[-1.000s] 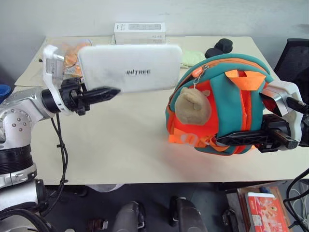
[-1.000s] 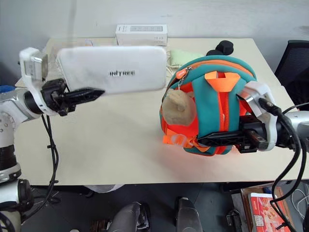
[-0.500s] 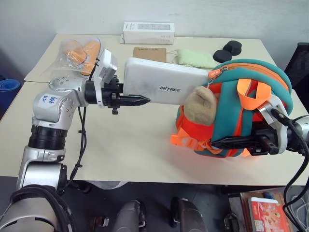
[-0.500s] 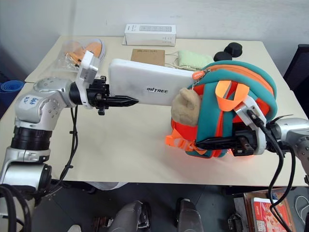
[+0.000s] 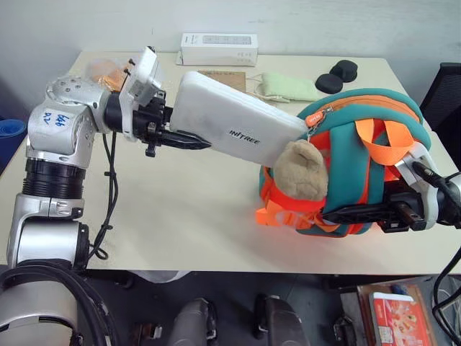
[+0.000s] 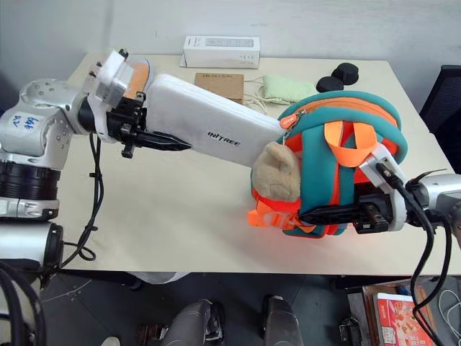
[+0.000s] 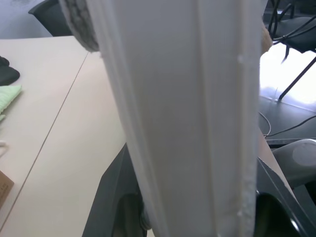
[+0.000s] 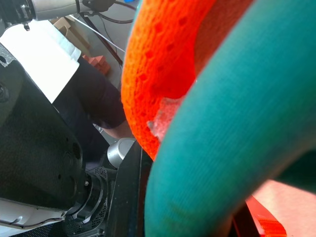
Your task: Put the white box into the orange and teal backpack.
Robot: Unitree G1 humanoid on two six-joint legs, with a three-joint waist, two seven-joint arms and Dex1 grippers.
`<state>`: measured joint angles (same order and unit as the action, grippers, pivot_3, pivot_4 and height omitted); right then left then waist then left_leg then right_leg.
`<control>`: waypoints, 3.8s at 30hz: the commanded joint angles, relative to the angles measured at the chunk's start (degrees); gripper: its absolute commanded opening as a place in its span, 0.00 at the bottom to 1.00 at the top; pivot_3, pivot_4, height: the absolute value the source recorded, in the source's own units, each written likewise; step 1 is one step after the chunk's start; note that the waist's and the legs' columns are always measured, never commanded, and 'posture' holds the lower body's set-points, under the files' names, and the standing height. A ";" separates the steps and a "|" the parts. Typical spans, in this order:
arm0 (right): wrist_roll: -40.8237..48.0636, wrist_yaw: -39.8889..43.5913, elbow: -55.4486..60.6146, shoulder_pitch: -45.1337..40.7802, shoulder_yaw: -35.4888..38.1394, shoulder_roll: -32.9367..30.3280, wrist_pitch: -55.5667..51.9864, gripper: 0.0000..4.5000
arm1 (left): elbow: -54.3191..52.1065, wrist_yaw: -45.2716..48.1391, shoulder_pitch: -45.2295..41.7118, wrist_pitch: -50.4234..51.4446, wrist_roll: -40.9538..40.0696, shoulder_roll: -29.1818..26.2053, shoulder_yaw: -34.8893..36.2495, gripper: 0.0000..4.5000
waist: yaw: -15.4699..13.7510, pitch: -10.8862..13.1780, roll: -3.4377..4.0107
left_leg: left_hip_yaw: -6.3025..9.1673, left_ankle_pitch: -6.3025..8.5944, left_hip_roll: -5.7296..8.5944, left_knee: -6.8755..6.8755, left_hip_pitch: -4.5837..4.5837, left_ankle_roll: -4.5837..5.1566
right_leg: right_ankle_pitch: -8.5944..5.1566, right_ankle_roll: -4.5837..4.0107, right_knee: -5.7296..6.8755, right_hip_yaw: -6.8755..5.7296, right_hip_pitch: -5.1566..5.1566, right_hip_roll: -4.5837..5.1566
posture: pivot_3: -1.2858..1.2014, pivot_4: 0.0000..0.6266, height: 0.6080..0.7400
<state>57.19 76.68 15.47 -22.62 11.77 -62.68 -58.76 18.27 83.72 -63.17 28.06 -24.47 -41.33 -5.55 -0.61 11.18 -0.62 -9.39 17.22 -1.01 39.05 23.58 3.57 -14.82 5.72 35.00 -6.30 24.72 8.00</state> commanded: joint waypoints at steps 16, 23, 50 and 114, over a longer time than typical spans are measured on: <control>1.78 -3.14 1.97 -5.10 -1.25 2.72 0.03 0.00 | 5.62 -15.47 -0.69 -16.01 14.25 27.54 -10.45 0.33 | -0.77 0.02 -0.03 | 0.06 0.01 0.06 0.08 0.02 0.11 | 0.03 0.05 -0.03 -0.06 -0.07 0.09 | 0.52 0.24 1.00; 2.13 -8.86 3.02 -4.34 -0.03 5.81 -0.06 0.00 | 15.23 -24.95 -4.03 -13.41 20.14 35.97 -11.51 0.55 | -0.73 0.03 -0.05 | 0.16 0.02 0.17 0.15 0.08 0.29 | 0.07 0.13 -0.04 -0.20 -0.11 0.30 | 0.52 0.24 1.00; 4.19 -13.26 5.39 0.24 1.76 7.59 0.65 0.00 | -12.54 -27.81 2.02 -0.35 9.58 15.50 -2.23 1.00 | -0.71 0.02 -0.04 | 0.43 -0.01 0.26 0.13 -0.04 0.26 | 0.10 0.18 -0.07 -0.31 -0.40 0.30 | 0.52 0.24 1.00; -6.80 -3.71 -11.85 15.61 18.69 -5.85 8.88 0.81 | -16.36 -10.04 25.97 3.75 6.05 -1.17 5.97 1.00 | 0.52 0.01 -0.01 | 0.28 0.03 0.21 0.09 0.05 0.37 | 0.09 0.16 0.00 -0.42 -0.23 0.36 | 0.52 0.24 1.00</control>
<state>51.18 68.90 5.98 -7.36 25.72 -66.16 -51.02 7.19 71.85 -37.39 27.20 -13.23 -40.43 -4.38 -0.09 11.19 -0.63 -9.09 17.25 -0.84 39.12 23.61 3.93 -14.73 5.88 35.00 -6.73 24.45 8.33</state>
